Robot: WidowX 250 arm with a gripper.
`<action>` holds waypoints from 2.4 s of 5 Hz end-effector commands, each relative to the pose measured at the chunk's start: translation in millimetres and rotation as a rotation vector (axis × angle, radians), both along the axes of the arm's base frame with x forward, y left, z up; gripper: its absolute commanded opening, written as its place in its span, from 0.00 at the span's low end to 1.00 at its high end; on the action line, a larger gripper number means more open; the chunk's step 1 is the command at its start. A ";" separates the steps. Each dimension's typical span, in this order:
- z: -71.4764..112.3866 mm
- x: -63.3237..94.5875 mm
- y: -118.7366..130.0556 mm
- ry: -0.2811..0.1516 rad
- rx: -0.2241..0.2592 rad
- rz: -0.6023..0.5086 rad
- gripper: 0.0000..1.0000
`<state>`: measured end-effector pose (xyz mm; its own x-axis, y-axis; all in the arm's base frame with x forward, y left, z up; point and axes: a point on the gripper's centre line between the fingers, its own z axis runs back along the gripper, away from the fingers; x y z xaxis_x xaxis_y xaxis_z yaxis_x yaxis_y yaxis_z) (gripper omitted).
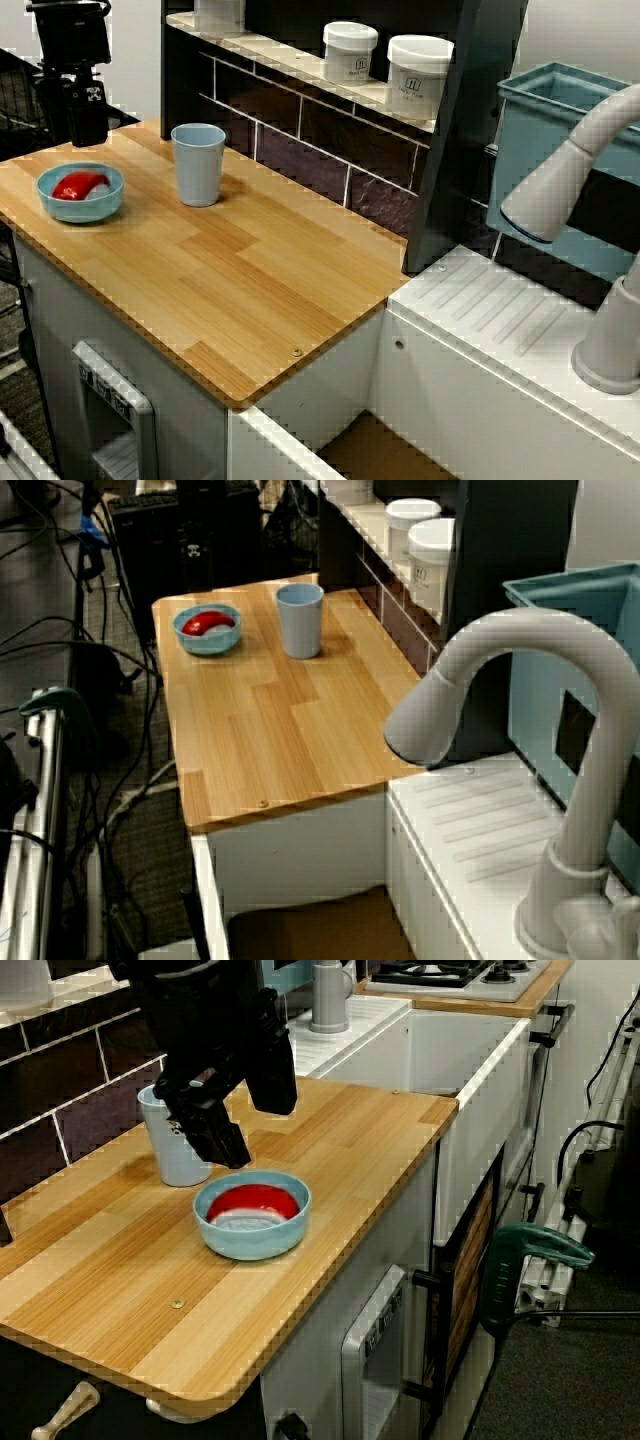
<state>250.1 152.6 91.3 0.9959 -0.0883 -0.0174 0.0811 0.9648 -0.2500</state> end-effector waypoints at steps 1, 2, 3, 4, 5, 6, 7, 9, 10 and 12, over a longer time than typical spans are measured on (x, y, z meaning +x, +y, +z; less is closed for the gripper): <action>2.7 5.2 -15.5 -0.055 0.120 0.133 1.00; -4.4 8.3 -15.9 -0.059 0.132 0.119 1.00; -0.3 5.2 -7.7 -0.070 0.125 0.126 1.00; 7.2 2.5 5.0 -0.074 0.105 0.142 1.00; 7.5 1.7 16.1 -0.069 0.099 0.175 1.00; 1.0 0.5 16.0 -0.066 0.106 0.186 1.00; -7.2 0.2 10.8 -0.074 0.112 0.220 1.00; -11.8 4.1 7.3 -0.070 0.134 0.215 1.00; -13.6 1.9 8.4 -0.071 0.138 0.208 1.00; -17.9 -6.9 7.9 -0.073 0.139 0.197 0.62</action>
<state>245.6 158.8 59.4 0.9950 0.0993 0.0120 -0.0966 0.9853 -0.1407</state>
